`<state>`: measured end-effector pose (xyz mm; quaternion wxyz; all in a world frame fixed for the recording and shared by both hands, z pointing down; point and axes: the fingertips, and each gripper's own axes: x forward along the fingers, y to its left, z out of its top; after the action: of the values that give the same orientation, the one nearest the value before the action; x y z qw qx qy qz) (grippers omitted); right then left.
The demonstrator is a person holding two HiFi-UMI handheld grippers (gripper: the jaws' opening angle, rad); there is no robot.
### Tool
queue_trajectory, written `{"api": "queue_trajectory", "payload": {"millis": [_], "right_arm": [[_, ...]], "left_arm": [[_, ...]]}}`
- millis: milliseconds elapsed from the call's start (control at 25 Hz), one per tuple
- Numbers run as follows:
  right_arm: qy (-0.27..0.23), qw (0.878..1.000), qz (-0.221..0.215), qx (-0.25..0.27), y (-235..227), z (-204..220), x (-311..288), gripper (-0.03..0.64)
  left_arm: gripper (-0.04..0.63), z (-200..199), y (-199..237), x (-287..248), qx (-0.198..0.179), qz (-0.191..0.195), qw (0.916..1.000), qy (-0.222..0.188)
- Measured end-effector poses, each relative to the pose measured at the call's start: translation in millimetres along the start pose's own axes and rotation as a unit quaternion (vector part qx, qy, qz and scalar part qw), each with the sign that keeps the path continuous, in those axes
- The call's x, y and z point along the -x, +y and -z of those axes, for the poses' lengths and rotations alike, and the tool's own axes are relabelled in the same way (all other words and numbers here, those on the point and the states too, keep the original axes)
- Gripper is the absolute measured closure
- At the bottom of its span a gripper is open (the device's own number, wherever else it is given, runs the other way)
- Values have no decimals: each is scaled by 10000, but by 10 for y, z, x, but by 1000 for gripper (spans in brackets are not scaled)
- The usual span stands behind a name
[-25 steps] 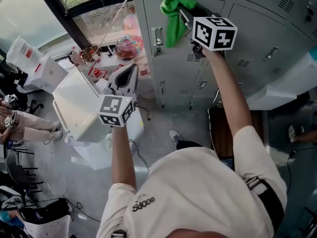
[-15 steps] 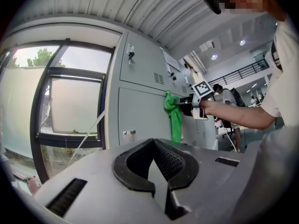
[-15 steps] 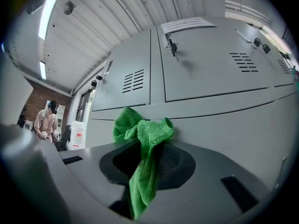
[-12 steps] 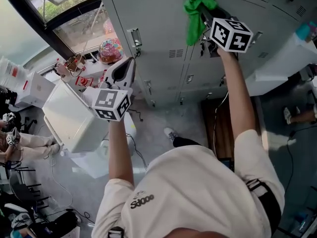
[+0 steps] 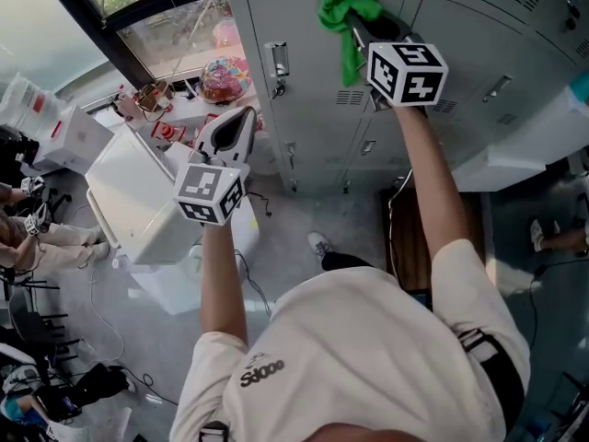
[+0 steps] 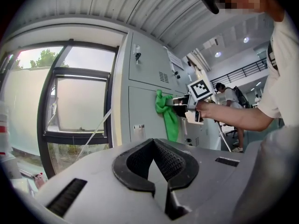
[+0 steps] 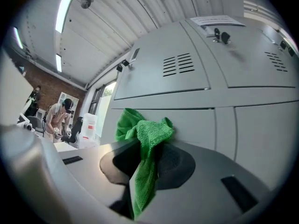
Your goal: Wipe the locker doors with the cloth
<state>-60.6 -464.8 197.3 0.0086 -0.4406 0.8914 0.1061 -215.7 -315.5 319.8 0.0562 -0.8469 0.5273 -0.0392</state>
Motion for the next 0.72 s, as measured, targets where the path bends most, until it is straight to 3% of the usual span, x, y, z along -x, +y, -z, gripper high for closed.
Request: {"api": "queue_trajectory", "payload": {"millis": [120, 360, 560, 720], "right_arm": [[62, 9995, -278, 98, 331, 46, -181, 557], [80, 9992, -337, 203, 822, 129, -467, 557], [486, 9938, -995, 136, 1318, 311, -702, 557], [532, 9922, -1111, 198, 1428, 408, -728, 557]], "left_arm": [[580, 18, 86, 111, 90, -184, 9998, 5], [580, 87, 201, 303, 235, -497, 9985, 52], [580, 95, 224, 372, 286, -606, 9977, 58], [581, 96, 223, 372, 280, -609, 9978, 24]]}}
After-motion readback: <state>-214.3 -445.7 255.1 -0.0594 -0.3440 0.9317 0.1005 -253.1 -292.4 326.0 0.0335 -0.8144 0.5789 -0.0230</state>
